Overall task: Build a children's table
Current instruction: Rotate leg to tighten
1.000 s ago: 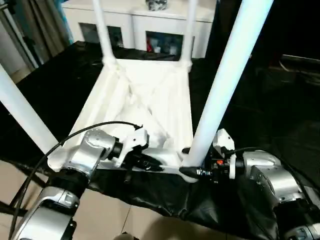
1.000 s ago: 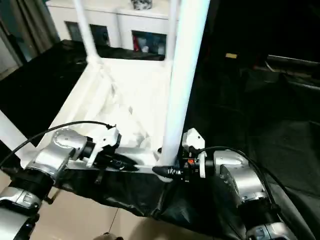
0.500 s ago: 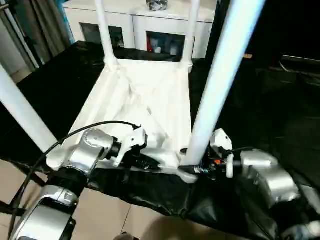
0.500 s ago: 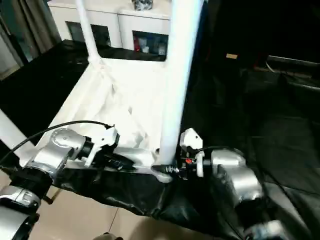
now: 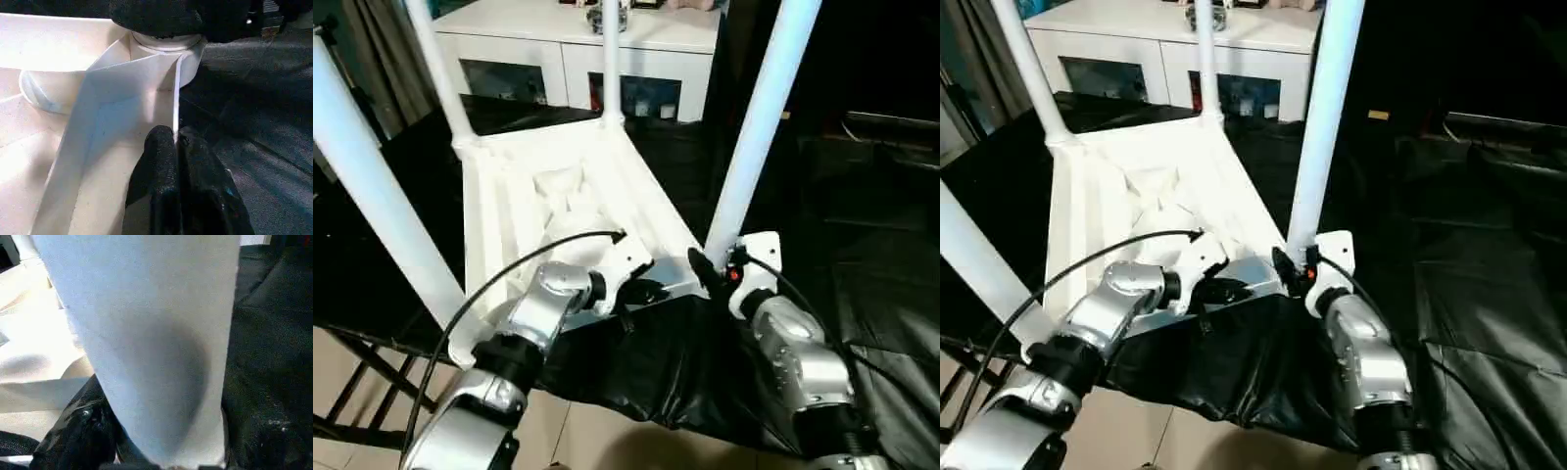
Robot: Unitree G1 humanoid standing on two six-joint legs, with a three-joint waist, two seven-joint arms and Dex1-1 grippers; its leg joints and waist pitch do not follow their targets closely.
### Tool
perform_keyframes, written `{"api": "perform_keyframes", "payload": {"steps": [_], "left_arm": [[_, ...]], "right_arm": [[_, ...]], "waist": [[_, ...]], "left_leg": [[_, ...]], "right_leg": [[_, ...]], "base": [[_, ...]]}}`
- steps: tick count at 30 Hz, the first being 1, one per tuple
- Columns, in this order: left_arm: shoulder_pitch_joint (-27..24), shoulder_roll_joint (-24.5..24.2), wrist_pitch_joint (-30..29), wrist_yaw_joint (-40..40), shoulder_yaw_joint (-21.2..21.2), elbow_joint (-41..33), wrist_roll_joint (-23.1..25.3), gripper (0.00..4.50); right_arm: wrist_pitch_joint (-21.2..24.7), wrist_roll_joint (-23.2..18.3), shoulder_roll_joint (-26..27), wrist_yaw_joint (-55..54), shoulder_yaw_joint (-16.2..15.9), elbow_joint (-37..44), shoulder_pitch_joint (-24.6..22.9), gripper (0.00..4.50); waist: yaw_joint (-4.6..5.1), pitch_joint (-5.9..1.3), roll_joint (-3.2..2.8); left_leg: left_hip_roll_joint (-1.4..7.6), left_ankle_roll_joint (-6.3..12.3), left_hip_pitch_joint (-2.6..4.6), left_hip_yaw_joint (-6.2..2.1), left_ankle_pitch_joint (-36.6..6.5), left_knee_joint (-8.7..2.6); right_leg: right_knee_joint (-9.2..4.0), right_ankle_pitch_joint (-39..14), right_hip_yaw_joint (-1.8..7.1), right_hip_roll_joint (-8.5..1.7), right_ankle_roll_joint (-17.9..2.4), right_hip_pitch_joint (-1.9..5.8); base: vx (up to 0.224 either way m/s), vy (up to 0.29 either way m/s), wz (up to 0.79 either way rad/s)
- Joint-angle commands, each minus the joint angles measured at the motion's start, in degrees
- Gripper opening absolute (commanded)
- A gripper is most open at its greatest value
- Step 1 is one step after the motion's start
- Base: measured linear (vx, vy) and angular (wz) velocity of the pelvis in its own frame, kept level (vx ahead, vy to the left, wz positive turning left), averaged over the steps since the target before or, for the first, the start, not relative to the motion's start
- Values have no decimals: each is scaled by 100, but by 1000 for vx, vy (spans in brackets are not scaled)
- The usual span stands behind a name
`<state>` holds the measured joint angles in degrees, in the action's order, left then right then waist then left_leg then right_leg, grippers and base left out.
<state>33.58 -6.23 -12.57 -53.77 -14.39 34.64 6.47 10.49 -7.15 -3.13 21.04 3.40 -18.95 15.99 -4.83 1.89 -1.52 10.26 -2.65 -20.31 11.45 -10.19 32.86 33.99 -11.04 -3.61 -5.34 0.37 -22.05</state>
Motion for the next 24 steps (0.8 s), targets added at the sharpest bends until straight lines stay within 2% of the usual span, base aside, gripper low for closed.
{"api": "perform_keyframes", "payload": {"steps": [1, 4, 6, 7, 8, 10, 11, 12, 14, 16, 17, 19, 20, 24], "left_arm": [[-64, 315, 154, -63, -211, -148, -251, 0], [-82, 157, 262, -240, -179, -175, -280, 0], [-97, 1, 369, -487, -151, -216, -356, 0], [-103, -71, 392, -599, -139, -233, -387, 0], [-127, -210, 484, -876, -135, -278, -457, 0], [-158, -396, 539, -1222, -158, -334, -515, 0], [-167, -541, 600, -1439, -174, -336, -529, 0], [-167, -647, 672, -1607, -180, -321, -542, 0], [-159, -739, 730, -1751, -175, -293, -559, 0], [-108, -971, 842, -2166, -164, -187, -628, 0], [-86, -1040, 873, -2311, -162, -147, -661, 0], [-58, -1117, 881, -2489, -167, -106, -708, 0], [-35, -1172, 908, -2604, -181, -68, -726, 0], [67, -1288, 1020, -2933, -201, 100, -785, 0]], "right_arm": [[103, -248, 340, 478, -522, -5, -43, 322], [52, -224, 91, 779, -514, 3, -40, 335], [32, -266, -181, 1162, -552, 25, -35, 367], [31, -294, -300, 1358, -578, 46, -37, 367], [37, -354, -511, 1752, -621, 78, -46, 367], [10, -389, -757, 2202, -689, 96, -53, 367], [-16, -420, -934, 2538, -749, 123, -62, 367], [-32, -456, -1068, 2809, -792, 145, -67, 367], [-53, -492, -1190, 3058, -828, 166, -71, 367], [-75, -600, -1515, 3747, -933, 177, -39, 367], [-74, -629, -1629, 3989, -983, 169, -15, 367], [-67, -657, -1764, 4290, -1052, 141, 26, 367], [-82, -668, -1860, 4506, -1111, 99, 68, 367], [-58, -752, -2074, 5120, -1274, -26, 240, 332]], "waist": [[32, -221, 76], [39, -220, 90], [29, -228, 110], [16, -230, 92], [15, -233, 121], [-9, -246, 113], [-5, -247, 107], [-33, -270, 112], [-43, -283, 97], [-70, -343, 99], [-73, -339, 92], [-83, -330, 109], [-92, -318, 100], [-111, -289, 107]], "left_leg": [[294, 63, 33, -189, -1880, -475], [286, 101, 26, -178, -1877, -469], [283, 142, 22, -175, -1843, -460], [286, 169, 21, -170, -1774, -454], [284, 213, 5, -166, -1686, -447], [291, 276, 3, -161, -1542, -430], [300, 320, -5, -153, -1447, -425], [301, 370, 20, -141, -1349, -401], [311, 416, 2, -138, -1157, -391], [314, 608, -40, -126, -632, -314], [314, 743, -53, -116, -487, -292], [313, 813, -58, -102, -570, -278], [317, 792, -58, -109, -686, -285], [332, 592, -34, -109, -1028, -314]], "right_leg": [[-554, -2233, 267, -358, -767, 112], [-555, -2186, 266, -365, -821, 123], [-554, -2179, 261, -359, -811, 147], [-544, -2083, 270, -365, -846, 144], [-529, -1977, 264, -364, -880, 163], [-501, -1780, 266, -368, -956, 172], [-481, -1609, 271, -364, -1031, 175], [-459, -1418, 269, -361, -1102, 162], [-408, -1074, 259, -345, -1206, 184], [-264, -109, 233, -316, -1425, 216], [-230, 201, 219, -306, -1551, 198], [-233, 163, 216, -327, -1623, 195], [-252, -57, 209, -337, -1628, 195], [-315, -719, 224, -354, -1537, 182]], "base": [[0, 0, 0], [0, 0, 0], [0, 0, 0], [0, 0, 0], [0, 0, 0], [0, 0, 0], [0, 0, 0], [0, 0, 0], [0, 0, 0], [0, 0, 0], [0, 0, 0], [0, 0, 0], [0, 0, 0], [0, 0, 0]]}}
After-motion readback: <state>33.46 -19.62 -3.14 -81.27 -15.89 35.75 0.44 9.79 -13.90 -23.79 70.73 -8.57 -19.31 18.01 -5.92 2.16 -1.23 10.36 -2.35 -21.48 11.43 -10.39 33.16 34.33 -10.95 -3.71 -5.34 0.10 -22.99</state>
